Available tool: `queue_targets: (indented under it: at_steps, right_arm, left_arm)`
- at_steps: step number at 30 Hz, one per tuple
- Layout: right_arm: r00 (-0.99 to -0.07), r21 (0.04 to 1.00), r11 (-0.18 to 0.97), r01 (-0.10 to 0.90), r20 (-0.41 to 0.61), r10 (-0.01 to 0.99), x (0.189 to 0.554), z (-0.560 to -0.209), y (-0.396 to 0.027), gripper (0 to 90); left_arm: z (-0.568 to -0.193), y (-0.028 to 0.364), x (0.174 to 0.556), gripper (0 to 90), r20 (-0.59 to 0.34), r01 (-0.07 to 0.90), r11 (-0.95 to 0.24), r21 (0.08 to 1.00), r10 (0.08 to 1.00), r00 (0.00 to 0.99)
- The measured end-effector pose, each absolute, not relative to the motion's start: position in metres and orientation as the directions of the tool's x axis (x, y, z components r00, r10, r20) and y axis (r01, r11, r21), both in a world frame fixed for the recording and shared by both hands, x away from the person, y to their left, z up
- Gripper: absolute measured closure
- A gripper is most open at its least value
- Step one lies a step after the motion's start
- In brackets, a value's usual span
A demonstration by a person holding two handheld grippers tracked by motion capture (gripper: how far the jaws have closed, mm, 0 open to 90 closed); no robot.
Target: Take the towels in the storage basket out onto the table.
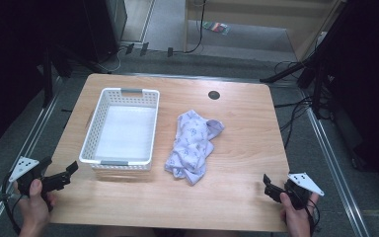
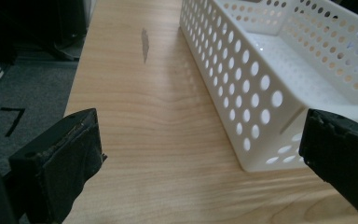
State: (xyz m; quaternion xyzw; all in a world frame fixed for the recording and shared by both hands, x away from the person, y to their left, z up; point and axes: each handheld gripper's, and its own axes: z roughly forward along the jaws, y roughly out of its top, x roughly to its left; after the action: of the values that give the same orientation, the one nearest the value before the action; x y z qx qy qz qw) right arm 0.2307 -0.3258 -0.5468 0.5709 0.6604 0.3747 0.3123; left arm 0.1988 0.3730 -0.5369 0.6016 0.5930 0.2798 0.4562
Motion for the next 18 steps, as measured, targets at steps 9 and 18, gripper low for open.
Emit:
queue_targets:
  at_steps: [9, 18]
  right_arm:
    - [-0.153, 0.853, 0.058, 0.519, 0.026, 0.988, 0.231, -0.547, -0.327, 9.2]
    - [-0.154, 0.851, 0.069, 0.52, 0.014, 0.988, 0.231, -0.547, -0.325, 9.2]
  left_arm:
    - [-0.544, 0.379, 0.194, 0.0, -0.193, 0.467, 0.109, 0.877, 0.971, 0.137]
    - [-0.548, 0.371, 0.197, 0.0, -0.159, 0.479, 0.07, 0.875, 0.976, 0.148]
